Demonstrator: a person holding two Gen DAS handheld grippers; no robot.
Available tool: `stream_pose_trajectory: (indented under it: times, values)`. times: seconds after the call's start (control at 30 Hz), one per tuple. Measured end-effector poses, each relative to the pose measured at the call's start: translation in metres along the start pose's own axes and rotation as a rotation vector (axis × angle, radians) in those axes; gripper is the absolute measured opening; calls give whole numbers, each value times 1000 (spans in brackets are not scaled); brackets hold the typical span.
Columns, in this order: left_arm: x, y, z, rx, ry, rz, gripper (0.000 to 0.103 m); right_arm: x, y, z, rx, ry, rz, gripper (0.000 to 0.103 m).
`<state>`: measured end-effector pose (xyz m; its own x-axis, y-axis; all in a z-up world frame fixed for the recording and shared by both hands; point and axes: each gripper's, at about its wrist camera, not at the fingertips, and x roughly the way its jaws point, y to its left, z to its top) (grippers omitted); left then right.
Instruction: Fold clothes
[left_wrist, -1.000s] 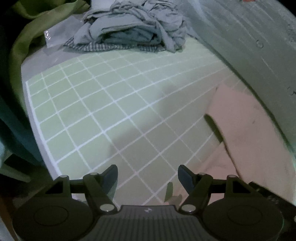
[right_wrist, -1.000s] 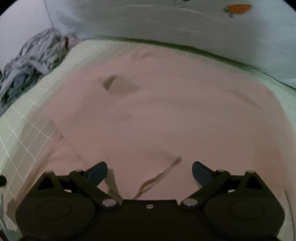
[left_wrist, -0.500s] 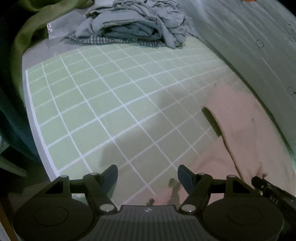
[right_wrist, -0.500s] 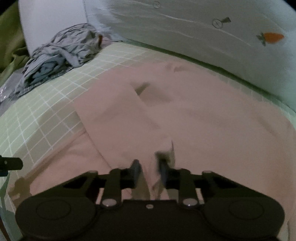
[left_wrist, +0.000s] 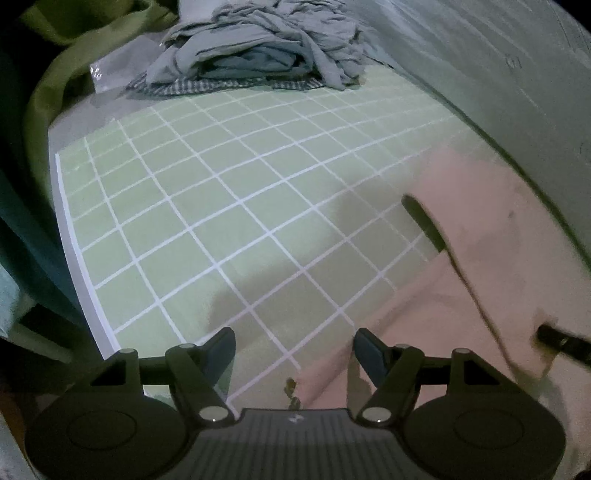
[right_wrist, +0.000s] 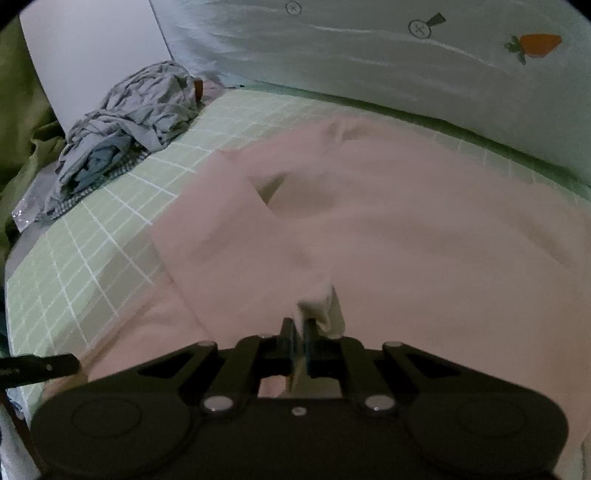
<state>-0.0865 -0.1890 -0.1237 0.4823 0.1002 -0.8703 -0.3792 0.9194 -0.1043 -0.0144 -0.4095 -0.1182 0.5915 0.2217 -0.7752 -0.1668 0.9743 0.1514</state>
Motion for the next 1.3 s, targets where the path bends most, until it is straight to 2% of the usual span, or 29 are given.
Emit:
stream_pose_trajectory:
  times: [0.1, 0.17, 0.5, 0.7, 1.0, 1.3]
  values:
    - [4, -12, 0, 54, 7, 52, 73, -7, -4, 5, 7, -16, 19, 6]
    - [5, -17, -1, 72, 6, 73, 77, -11, -6, 9, 13, -30, 29, 6]
    - [10, -21, -2, 74, 14, 85, 84, -17, -28, 15, 86, -61, 62, 6]
    - [12, -20, -1, 68, 21, 90, 89, -28, -37, 23, 113, -114, 67, 5]
    - [14, -17, 1, 64, 38, 95, 93, -44, -76, 30, 198, -191, 2, 5]
    - [16, -17, 3, 54, 61, 102, 96, -75, -131, 14, 307, -256, -111, 5]
